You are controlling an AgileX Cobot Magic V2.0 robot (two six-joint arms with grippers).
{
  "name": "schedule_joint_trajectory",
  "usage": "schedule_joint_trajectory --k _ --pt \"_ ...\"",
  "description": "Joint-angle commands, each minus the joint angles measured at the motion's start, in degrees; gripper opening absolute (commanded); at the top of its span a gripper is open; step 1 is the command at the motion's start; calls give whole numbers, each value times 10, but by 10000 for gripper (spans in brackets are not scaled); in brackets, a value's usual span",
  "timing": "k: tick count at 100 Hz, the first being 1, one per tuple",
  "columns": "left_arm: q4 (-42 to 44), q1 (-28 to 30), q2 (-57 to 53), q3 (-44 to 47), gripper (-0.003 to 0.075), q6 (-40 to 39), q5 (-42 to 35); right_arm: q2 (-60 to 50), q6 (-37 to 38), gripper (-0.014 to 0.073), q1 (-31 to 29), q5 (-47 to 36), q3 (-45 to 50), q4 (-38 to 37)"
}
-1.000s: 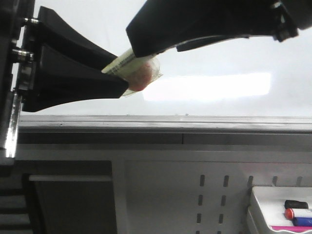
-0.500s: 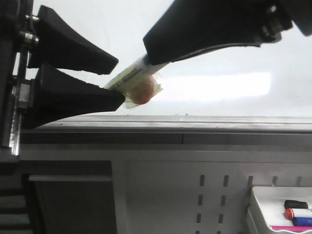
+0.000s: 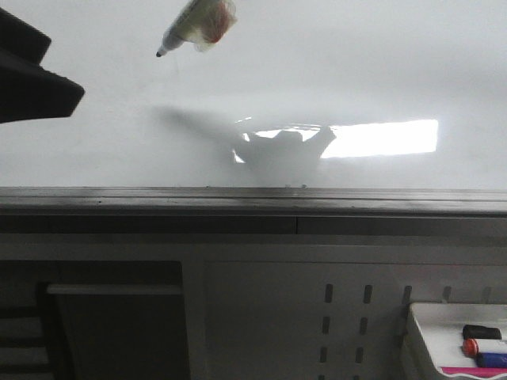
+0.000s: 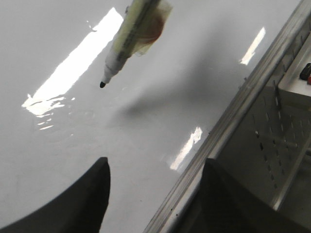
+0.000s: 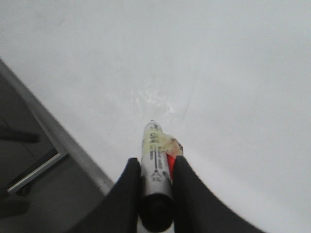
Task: Write number 4 on whiteboard
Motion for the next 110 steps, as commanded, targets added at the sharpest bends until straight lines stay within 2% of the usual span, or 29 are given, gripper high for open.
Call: schedule_joint_trajectory --k 1,10,22,48,64,74,92,110 --pt "-11 1 -18 -14 367 -6 -19 19 -3 -64 -19 -31 -57 -9" --pt "-11 1 -22 -14 367 -6 -8 42 -3 -64 -23 -21 -66 -9" --pt "-19 1 -22 -14 367 -6 6 61 -3 -64 -14 42 -64 -9" --pt "-22 1 -21 -14 367 -6 8 62 -3 -64 17 57 -58 -22" --pt "-22 1 -21 -14 367 -6 7 26 -3 -64 -22 134 -54 -35" --pt "-22 1 -21 -14 367 -6 7 3 -3 -64 -45 155 -54 -47" --pt "-22 1 -21 -14 367 -6 6 -20 -3 -64 -27 129 -70 -49" --pt "-22 1 -21 -14 367 -6 4 3 -3 -64 -11 86 -103 -51"
